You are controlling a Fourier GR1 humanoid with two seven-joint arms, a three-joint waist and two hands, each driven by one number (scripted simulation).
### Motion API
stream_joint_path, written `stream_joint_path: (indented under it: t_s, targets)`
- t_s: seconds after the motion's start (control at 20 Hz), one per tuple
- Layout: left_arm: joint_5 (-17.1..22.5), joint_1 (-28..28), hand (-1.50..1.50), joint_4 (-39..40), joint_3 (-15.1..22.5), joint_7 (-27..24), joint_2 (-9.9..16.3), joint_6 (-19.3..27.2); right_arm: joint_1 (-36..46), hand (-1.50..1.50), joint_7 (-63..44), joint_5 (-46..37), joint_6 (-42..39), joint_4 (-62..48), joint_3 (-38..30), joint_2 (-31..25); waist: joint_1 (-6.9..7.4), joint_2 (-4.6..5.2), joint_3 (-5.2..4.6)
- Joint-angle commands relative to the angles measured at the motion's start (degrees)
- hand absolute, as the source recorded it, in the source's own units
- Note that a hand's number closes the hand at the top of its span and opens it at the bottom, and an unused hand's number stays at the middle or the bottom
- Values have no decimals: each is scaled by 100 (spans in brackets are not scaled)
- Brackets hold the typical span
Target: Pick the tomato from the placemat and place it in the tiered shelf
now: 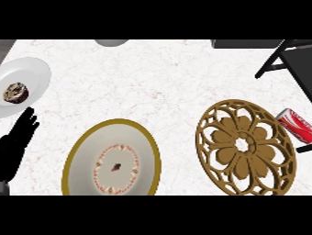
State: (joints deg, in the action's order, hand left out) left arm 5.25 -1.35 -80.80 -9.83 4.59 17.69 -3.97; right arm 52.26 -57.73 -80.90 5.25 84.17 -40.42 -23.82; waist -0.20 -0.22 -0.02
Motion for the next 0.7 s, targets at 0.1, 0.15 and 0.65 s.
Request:
stream_joint_path:
  t_s: [0.1,0.15,0.65]
  targets:
    - [-1,-10,0,-92,-125,120,106,-1,-109,-150,-401,240,-666,1853,251,101,-55,-32,-3]
    - [-153,-73,0,-195,115,116,-165,158,25,-150,-657,51,-713,2083,379,172,-37,-30,-4]
    - [5,-88,0,52,-225,37,88,3,112,-150,-1247,-686,-3711,4961,431,159,-297,-145,-27]
